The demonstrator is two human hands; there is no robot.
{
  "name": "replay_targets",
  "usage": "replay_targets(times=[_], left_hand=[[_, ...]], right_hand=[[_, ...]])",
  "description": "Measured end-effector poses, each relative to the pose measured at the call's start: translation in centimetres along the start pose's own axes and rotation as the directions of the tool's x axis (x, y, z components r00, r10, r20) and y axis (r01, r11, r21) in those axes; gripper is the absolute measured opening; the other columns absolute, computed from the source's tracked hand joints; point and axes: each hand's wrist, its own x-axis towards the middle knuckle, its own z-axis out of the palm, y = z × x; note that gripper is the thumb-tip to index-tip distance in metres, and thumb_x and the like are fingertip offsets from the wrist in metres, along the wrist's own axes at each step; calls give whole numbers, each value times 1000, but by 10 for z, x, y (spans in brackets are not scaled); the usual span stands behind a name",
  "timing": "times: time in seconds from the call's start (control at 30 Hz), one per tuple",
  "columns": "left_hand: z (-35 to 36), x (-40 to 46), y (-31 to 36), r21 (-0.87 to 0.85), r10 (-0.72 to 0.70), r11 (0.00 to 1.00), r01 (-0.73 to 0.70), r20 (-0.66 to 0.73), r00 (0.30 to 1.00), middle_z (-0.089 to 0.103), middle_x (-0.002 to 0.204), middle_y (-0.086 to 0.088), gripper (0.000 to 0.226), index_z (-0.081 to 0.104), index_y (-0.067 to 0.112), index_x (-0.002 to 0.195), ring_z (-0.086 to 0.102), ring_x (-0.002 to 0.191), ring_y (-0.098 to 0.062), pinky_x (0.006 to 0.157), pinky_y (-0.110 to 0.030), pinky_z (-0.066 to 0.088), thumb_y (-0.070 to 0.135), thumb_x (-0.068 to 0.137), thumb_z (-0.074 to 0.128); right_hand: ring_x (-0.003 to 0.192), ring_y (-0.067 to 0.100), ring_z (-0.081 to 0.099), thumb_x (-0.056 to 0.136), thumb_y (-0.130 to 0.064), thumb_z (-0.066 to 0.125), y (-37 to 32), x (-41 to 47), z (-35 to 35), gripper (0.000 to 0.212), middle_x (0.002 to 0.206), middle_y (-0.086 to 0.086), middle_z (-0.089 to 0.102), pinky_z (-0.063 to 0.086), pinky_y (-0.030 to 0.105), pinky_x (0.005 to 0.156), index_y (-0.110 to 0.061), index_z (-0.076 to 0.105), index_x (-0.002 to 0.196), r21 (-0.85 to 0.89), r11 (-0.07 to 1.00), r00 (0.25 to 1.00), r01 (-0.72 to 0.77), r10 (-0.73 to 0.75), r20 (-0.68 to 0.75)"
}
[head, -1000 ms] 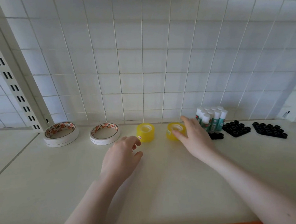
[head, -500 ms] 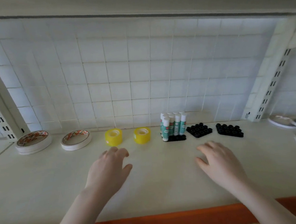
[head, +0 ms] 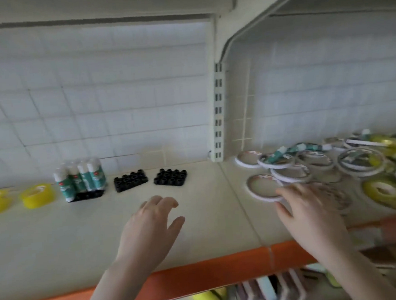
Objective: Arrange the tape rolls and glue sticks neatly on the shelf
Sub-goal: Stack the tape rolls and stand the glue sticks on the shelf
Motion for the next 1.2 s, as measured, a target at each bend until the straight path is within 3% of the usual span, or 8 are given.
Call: replay_targets(times=[0.13,0.27,0.4,0.67,1.0,1.2], left_hand=[[23,7,61,-40,15,999,-14,33,999,48,125,14,34,49,32,124,47,115,-8,85,-23,41,45,93,46],[36,15,95,-45,47,998,-45,56,997,50,124,13,34,50,31,124,47,115,-9,87,-24,42,43,93,48],[49,23,116,-55,49,997,-45,69,996,52,122,11,34,53,29,123,48,114,-12,88,-25,41,41,92,51],[66,44,133,-74,105,992,-98,109,988,51,123,10,35,51,29,125,47,115,-13,91,-28,40,39,92,51],[70,93,131,-110,178,979,-171,55,983,55,118,5,30,56,24,119,50,109,-19,88,-31,41,35,92,54],[77,116,139,-77,158,985,-153,68,985,54,121,5,33,55,25,123,50,111,-18,90,-30,41,38,92,53]], right_hand=[[66,30,63,62,-11,82,61,-4,-4,20,75,6,65,51,33,55,-12,69,78,87,996,998,-13,18,-57],[71,29,64,68,-8,79,98,-9,1,25,85,7,68,54,38,58,-7,71,91,142,990,999,-4,11,-52],[67,25,60,72,-7,75,122,-15,4,22,81,5,66,51,34,58,-7,70,93,163,987,1000,-8,13,-28],[66,27,62,73,-8,75,139,0,7,19,76,8,66,51,33,54,-5,70,91,128,992,996,-1,13,-94],[72,30,64,71,-8,77,138,39,14,25,81,11,68,50,31,57,-3,70,94,61,998,996,-30,34,-79],[102,25,59,93,-20,52,148,94,15,31,113,6,63,47,35,82,-12,59,122,115,993,998,23,-30,61]])
